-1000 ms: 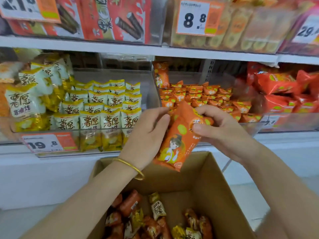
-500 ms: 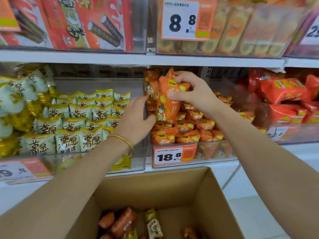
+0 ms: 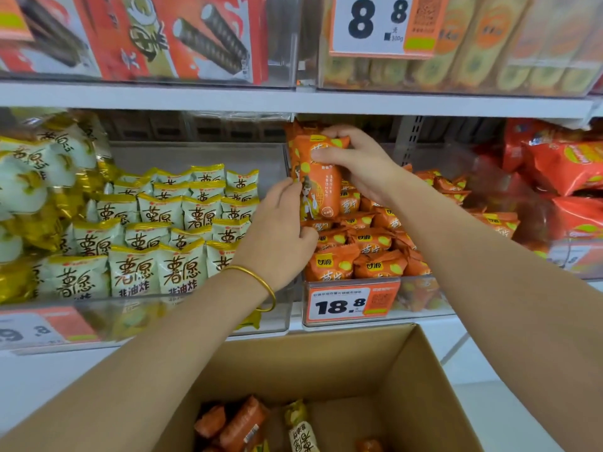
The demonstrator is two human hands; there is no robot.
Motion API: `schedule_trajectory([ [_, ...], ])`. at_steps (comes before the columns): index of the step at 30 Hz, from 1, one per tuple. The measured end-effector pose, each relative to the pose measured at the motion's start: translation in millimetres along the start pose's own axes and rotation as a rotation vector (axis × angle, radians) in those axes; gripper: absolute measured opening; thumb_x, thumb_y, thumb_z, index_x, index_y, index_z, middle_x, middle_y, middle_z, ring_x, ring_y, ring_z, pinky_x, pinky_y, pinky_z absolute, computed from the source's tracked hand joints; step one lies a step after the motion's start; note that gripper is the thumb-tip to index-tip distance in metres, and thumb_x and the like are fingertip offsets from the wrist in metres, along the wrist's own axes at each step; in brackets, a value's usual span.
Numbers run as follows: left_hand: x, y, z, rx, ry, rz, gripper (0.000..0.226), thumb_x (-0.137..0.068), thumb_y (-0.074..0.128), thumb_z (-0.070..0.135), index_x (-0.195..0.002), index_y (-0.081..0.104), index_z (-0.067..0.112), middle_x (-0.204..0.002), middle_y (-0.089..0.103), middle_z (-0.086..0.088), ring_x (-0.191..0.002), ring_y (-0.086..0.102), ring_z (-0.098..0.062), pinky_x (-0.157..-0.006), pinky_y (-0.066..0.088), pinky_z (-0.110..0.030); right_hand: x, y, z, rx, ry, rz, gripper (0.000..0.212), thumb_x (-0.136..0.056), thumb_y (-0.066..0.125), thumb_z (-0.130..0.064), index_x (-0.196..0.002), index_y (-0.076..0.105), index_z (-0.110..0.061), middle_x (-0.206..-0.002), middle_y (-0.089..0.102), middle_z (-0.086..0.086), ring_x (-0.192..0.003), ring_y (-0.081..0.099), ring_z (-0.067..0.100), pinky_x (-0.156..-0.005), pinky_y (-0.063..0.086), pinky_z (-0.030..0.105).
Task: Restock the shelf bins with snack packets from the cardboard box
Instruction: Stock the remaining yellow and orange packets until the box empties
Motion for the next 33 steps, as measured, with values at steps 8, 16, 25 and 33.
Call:
schedule_trajectory([
  [8,-3.9,-5.5,-1.0,-0.058,0.000,-0.063,0.065,-0.089,0.052,0.018,-0.148,0.024,0.009,-0.152,0.026,-0.005,-0.140,0.023,-0.016,-0.113,0.021,-0.026,14.3,-8.7,-10.8,0.067,-0.033,0.053,0.048,-0.081,0.074,-0.015,-0.126,0.055,-0.016,-0.111,0.060,-0.004,-0.103,0.061,0.012,-0.085,0.055,0.030],
  [16,-2.1,-8.8,-1.6,-0.062,0.019,-0.069,0.064,-0.089,0.054,0.020,-0.146,0.027,0.009,-0.150,0.030,-0.006,-0.136,0.029,-0.016,-0.108,0.025,-0.023,20.7,19.6,-6.6,0.184,-0.046,0.408,0.061,-0.083,0.073,-0.026,-0.132,0.043,-0.006,-0.107,0.058,0.001,-0.096,0.057,0.011,-0.080,0.049,0.020],
  [25,-0.2,-9.0,-0.1,-0.083,0.011,-0.082,0.065,-0.089,0.052,0.021,-0.147,0.026,0.010,-0.152,0.026,-0.006,-0.136,0.032,-0.019,-0.110,0.030,-0.029,45.3,30.8,-1.3,0.355,0.053,0.211,0.047,-0.086,0.068,-0.034,-0.124,0.050,-0.011,-0.112,0.058,0.001,-0.101,0.054,0.012,-0.081,0.041,0.024],
  [33,0.5,-10.2,-0.5,-0.107,0.006,-0.078,0.066,-0.091,0.051,0.023,-0.149,0.021,0.011,-0.155,0.020,-0.005,-0.139,0.029,-0.018,-0.109,0.030,-0.029,37.0,30.2,-0.1,0.321,-0.006,0.293,0.052,-0.084,0.072,-0.031,-0.126,0.050,-0.010,-0.124,0.060,0.005,-0.113,0.056,0.019,-0.092,0.046,0.029],
])
Point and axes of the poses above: each hand's wrist, its own x-axis away from the middle knuckle, its own y-axis out of the palm, z = x × y, the point moved 2 cm from there along -x, towards the middle knuckle
